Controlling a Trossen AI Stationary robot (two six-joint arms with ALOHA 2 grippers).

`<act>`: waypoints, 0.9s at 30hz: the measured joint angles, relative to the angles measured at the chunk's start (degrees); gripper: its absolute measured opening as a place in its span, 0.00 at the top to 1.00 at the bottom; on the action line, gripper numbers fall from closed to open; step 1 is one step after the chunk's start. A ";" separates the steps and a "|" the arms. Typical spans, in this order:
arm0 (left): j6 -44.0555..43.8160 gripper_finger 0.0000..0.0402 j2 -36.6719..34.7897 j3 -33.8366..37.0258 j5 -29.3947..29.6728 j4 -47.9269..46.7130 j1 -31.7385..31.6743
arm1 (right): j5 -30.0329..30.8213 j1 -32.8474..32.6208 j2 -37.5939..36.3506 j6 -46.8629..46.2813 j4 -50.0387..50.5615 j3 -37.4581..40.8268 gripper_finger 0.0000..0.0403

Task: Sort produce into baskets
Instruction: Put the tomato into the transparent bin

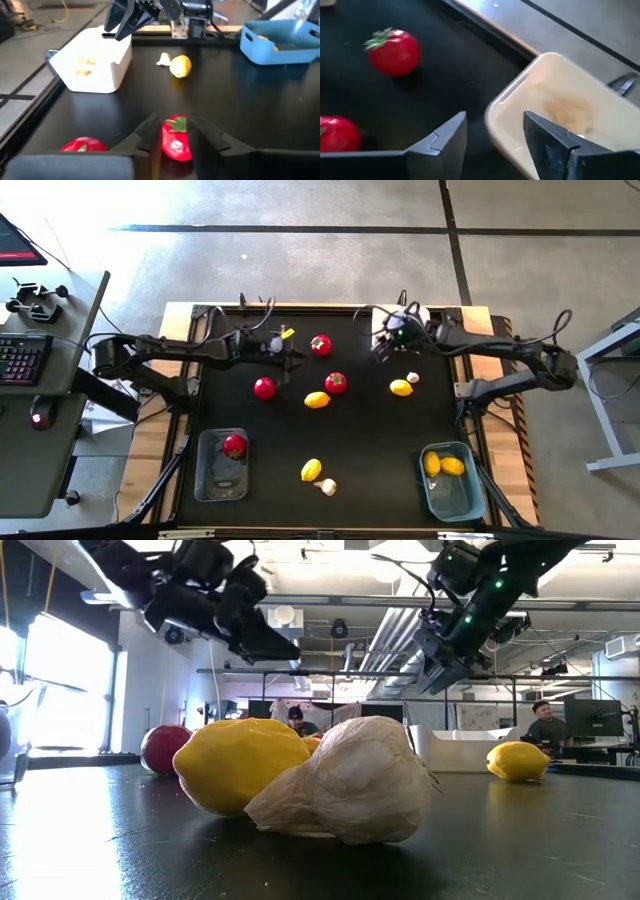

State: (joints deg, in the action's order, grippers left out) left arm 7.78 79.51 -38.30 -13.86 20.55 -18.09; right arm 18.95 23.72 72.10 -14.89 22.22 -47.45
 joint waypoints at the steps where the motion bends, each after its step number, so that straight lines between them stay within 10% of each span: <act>1: 0.17 0.78 0.94 -1.18 0.02 -0.80 0.55 | 0.08 -0.88 0.01 -0.41 0.09 0.49 0.54; 17: -4.55 0.28 18.67 -21.65 4.32 -18.03 7.63 | 2.39 -5.85 -0.05 -1.03 1.60 1.48 0.54; 27: -3.18 0.22 27.18 -27.17 11.54 -22.49 9.60 | 2.27 -5.85 -0.08 -0.07 2.06 1.48 0.54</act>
State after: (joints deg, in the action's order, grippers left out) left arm 4.60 106.68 -65.48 -2.33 -1.94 -8.49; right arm 21.22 17.87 72.03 -14.96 24.27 -45.98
